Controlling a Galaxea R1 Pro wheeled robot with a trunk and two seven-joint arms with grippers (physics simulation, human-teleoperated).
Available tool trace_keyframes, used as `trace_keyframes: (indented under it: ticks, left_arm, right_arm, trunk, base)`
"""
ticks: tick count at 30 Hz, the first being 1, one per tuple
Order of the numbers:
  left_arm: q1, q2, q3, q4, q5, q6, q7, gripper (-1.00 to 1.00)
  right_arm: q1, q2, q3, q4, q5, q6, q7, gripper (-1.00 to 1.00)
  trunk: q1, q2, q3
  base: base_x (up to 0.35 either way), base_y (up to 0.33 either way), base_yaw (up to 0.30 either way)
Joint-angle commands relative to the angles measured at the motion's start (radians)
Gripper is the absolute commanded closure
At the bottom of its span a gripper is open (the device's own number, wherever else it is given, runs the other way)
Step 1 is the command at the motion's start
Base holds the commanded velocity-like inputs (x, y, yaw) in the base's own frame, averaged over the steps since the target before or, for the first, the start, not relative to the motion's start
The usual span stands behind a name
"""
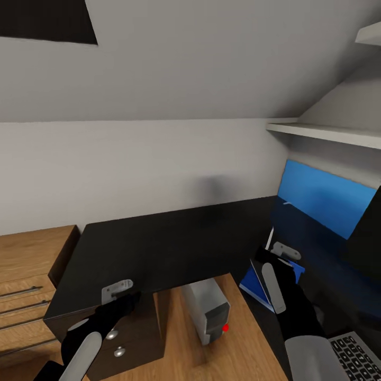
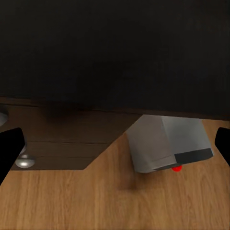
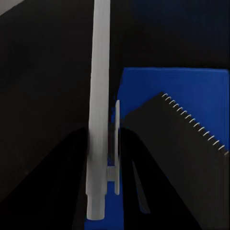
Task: In the bedroom, organize the workspace by keeping the computer under the desk, ensuring the monitor is on the desk, placing the keyboard on the desk next to the monitor, placing the mouse on the desk next to the keyboard, moving the folder from the swivel chair onto the desk next to the mouse, stacking the notebook on top of the folder with the pen on top of the notebook, and positioning the swivel chair next to the desk.
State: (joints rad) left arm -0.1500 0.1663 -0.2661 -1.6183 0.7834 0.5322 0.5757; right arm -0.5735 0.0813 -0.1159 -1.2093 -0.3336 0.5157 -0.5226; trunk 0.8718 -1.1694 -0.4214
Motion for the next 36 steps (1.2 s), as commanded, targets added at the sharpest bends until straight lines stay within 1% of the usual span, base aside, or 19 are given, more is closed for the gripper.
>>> trace_keyframes:
  ticks: [1,2,3,4,5,6,8,12,14,19,22,25,36]
  left_arm:
    - [-0.001,0.001,-0.002,-0.001,0.01,0.0,0.011,-1.0]
    - [-0.001,0.001,-0.002,-0.001,0.01,0.0,0.011,-1.0]
    - [-0.001,0.001,-0.001,-0.002,0.01,0.0,0.011,-1.0]
    - [-0.001,0.001,-0.001,-0.002,0.01,0.0,0.011,-1.0]
    - [-0.001,0.001,-0.001,-0.002,0.01,0.0,0.012,-1.0]
    - [0.0,0.001,-0.001,-0.002,0.01,0.0,0.012,-1.0]
    - [-0.001,0.001,-0.002,-0.002,0.01,0.0,0.012,-1.0]
    - [-0.001,0.0,-0.002,-0.002,0.01,0.0,0.012,-1.0]
    - [-0.001,0.0,-0.002,-0.002,0.01,0.0,0.012,-1.0]
    - [-0.001,-0.001,-0.002,-0.002,0.01,0.0,0.011,-1.0]
    - [-0.001,-0.001,-0.003,-0.002,0.01,0.0,0.011,-1.0]
    - [-0.001,-0.002,-0.003,-0.002,0.01,0.0,0.012,-1.0]
    - [-0.001,-0.005,-0.005,-0.002,0.01,0.0,0.012,-1.0]
  right_arm:
    - [-0.001,-0.002,-0.001,0.007,-0.008,0.006,-0.007,1.0]
    - [-0.002,-0.012,-0.001,0.028,-0.008,0.015,-0.007,1.0]
    - [-0.005,-0.029,-0.001,0.061,-0.007,0.034,-0.007,1.0]
    - [-0.006,-0.04,-0.001,0.076,-0.007,0.046,-0.007,1.0]
    - [-0.006,-0.051,-0.001,0.086,-0.007,0.055,-0.007,1.0]
    - [-0.007,-0.067,-0.001,0.094,-0.007,0.065,-0.008,1.0]
    - [-0.009,-0.091,-0.002,0.101,-0.008,0.075,-0.008,1.0]
    - [-0.01,-0.12,-0.002,0.106,-0.008,0.117,-0.007,1.0]
    - [-0.012,-0.126,-0.002,0.108,-0.008,0.134,-0.008,1.0]
    - [-0.018,-0.13,-0.001,0.13,-0.008,0.152,-0.007,1.0]
    - [-0.032,-0.13,-0.001,0.145,-0.01,0.205,-0.006,1.0]
    - [-0.035,-0.129,-0.001,0.148,-0.01,0.227,-0.003,1.0]
    - [-0.037,-0.129,-0.001,0.149,-0.014,0.233,0.002,1.0]
  trunk:
    - [0.0,-0.001,-0.001]
    - [0.0,-0.001,-0.001]
    - [0.0,-0.001,-0.001]
    - [0.0,-0.001,-0.001]
    - [0.0,-0.001,-0.001]
    - [0.0,-0.001,-0.001]
    - [0.0,-0.001,-0.001]
    - [0.0,-0.001,-0.001]
    - [0.0,-0.001,-0.001]
    - [0.0,-0.001,-0.001]
    - [0.0,-0.001,-0.001]
    - [0.0,-0.001,-0.001]
    - [0.0,-0.001,-0.001]
  base:
    - [0.0,0.0,-0.002]
    - [0.0,0.0,-0.001]
    - [0.0,0.0,0.0]
    - [0.0,0.0,0.0]
    - [0.0,0.0,0.0]
    - [0.0,0.0,0.0]
    - [0.0,0.0,0.0]
    - [0.0,0.0,0.0]
    - [0.0,0.0,0.0]
    - [0.0,0.0,0.0]
    - [0.0,0.0,0.0]
    - [0.0,0.0,0.0]
    - [0.0,0.0,0.0]
